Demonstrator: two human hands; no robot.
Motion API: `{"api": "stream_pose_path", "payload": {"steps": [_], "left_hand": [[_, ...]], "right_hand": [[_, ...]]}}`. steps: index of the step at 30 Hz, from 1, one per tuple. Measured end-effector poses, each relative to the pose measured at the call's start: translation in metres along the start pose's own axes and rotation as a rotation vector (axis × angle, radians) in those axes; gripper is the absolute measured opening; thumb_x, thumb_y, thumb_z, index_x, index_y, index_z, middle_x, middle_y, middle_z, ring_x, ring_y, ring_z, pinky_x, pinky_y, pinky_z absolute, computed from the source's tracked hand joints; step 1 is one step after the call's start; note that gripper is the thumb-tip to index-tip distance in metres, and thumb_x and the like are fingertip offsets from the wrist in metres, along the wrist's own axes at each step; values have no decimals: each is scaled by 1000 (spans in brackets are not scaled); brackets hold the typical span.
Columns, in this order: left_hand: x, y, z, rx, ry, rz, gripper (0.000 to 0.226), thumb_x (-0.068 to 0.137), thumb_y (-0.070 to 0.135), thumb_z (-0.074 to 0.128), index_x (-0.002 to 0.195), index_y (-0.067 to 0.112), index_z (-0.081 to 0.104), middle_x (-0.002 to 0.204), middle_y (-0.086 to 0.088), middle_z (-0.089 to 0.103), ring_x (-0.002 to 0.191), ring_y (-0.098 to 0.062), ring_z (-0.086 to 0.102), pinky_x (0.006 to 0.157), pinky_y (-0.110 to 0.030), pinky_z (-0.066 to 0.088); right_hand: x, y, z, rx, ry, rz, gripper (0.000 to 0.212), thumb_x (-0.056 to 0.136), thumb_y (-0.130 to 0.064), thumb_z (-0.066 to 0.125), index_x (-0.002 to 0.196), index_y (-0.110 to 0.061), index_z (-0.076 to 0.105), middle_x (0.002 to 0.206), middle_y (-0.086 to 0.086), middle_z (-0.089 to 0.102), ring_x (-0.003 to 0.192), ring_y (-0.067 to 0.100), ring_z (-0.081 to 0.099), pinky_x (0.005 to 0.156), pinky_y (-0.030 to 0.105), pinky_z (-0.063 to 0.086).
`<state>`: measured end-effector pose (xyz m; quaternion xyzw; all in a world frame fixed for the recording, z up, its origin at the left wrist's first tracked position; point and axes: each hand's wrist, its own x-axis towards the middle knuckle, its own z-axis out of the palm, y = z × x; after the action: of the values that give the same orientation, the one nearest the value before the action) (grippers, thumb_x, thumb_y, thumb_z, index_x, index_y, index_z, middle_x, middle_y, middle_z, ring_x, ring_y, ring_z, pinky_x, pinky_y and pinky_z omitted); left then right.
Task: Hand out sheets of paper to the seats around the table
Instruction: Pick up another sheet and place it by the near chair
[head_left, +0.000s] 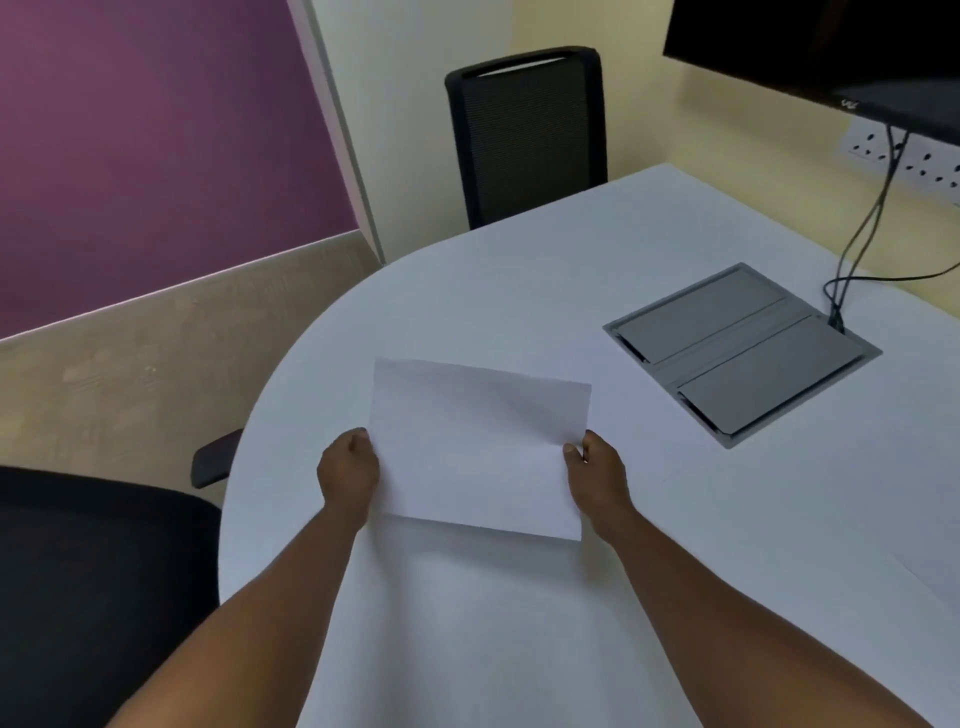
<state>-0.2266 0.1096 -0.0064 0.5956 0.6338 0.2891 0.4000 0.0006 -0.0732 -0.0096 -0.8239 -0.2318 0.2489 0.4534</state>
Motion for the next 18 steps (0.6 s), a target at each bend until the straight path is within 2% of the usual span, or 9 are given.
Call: {"api": "stream_pose_path", "payload": {"steps": [3, 6, 9, 12, 14, 18], "left_hand": [[1, -24, -31, -107, 26, -96, 18, 93, 18, 52, 90, 15, 70, 91, 4, 64, 91, -19, 56, 80, -28, 40], [-1, -49, -56, -140, 31, -149, 17, 92, 17, 56, 94, 14, 73, 98, 4, 67, 94, -17, 58, 81, -27, 42], [-1, -75, -75, -133, 22, -195, 15, 90, 14, 59, 92, 14, 73, 101, 0, 70, 94, -20, 61, 80, -29, 45], [0, -98, -87, -135, -4, -265, 9, 87, 19, 67, 90, 16, 74, 98, -6, 73, 90, -26, 64, 87, -38, 54], [0, -110, -94, -132, -9, -307, 11, 85, 20, 69, 94, 16, 75, 100, -6, 73, 96, -27, 66, 93, -42, 54], [1, -129, -104, -110, 23, -347, 17, 85, 18, 70, 101, 14, 75, 104, -3, 73, 98, -26, 67, 90, -39, 55]], "right_hand": [[-3, -6, 21, -47, -52, -7, 13, 98, -13, 50, 88, -7, 56, 75, -6, 55, 76, 21, 51, 65, 29, 38], [-7, -11, 43, -67, -67, -2, 6, 97, -16, 54, 98, -13, 59, 84, -8, 58, 87, 23, 55, 76, 30, 43], [-11, -17, 67, -95, -73, 52, 31, 96, -21, 58, 124, -7, 59, 113, 8, 64, 110, 27, 59, 93, 34, 44], [-15, -20, 90, -109, -109, 53, 28, 96, -21, 58, 120, -6, 62, 113, 12, 67, 105, 29, 62, 85, 30, 43], [-17, -22, 103, -111, -128, 43, 24, 96, -20, 57, 115, -6, 63, 108, 11, 69, 101, 29, 63, 81, 29, 43], [-18, -26, 124, -142, -155, 35, 23, 96, -20, 57, 113, -6, 63, 108, 12, 69, 101, 30, 63, 87, 36, 47]]}}
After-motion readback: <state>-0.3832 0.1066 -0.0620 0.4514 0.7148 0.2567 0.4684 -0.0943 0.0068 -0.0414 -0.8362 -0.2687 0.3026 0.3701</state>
